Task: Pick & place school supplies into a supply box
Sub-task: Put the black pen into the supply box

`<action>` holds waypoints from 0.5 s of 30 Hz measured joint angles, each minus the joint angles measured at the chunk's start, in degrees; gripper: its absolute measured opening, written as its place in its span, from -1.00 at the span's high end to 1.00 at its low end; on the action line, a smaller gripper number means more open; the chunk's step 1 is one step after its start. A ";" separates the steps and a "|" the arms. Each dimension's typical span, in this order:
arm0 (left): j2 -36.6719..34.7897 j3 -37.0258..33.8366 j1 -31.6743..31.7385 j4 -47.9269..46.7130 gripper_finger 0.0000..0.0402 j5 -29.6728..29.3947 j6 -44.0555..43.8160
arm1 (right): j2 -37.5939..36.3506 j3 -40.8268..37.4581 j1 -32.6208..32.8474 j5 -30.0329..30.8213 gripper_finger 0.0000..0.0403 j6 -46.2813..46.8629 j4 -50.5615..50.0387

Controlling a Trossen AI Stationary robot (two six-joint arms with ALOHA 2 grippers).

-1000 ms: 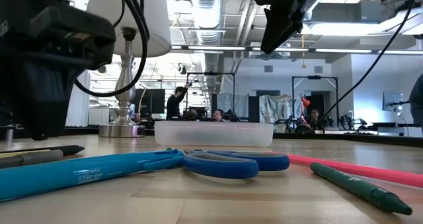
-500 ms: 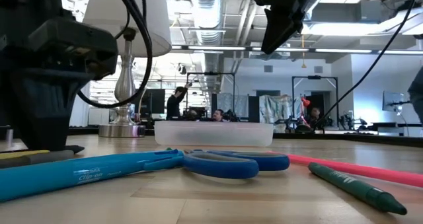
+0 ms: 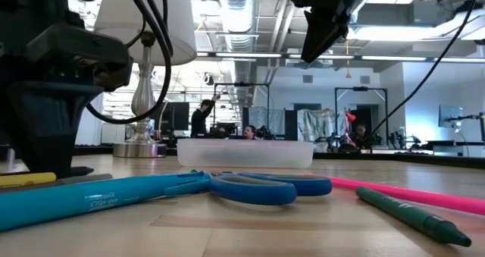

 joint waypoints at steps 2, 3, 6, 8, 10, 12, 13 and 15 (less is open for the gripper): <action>-0.02 0.00 0.00 -0.24 0.40 0.24 0.67 | -0.01 0.02 0.00 0.00 0.34 0.00 0.02; -0.02 0.00 0.00 -0.37 0.41 0.41 0.83 | 0.00 0.01 0.00 0.00 0.34 0.01 0.01; -0.02 0.00 0.04 -0.69 0.52 0.92 1.61 | -0.02 0.02 0.00 0.00 0.34 0.02 0.02; -0.02 0.00 0.04 -0.93 0.62 0.94 2.03 | 0.00 0.00 0.00 0.00 0.34 0.02 0.02; -0.02 -0.02 0.04 -1.00 0.73 0.98 2.41 | 0.00 0.02 0.00 0.00 0.34 0.02 0.02; -0.04 -0.04 0.04 -0.93 0.84 1.01 2.95 | 0.00 0.00 0.00 0.00 0.34 0.02 0.02; -0.07 -0.04 0.04 -0.90 0.88 1.04 3.35 | 0.00 0.02 0.00 0.00 0.34 0.04 0.02; -0.11 -0.02 0.04 -0.85 0.94 1.10 4.84 | 0.00 0.02 0.00 -0.02 0.34 0.04 0.02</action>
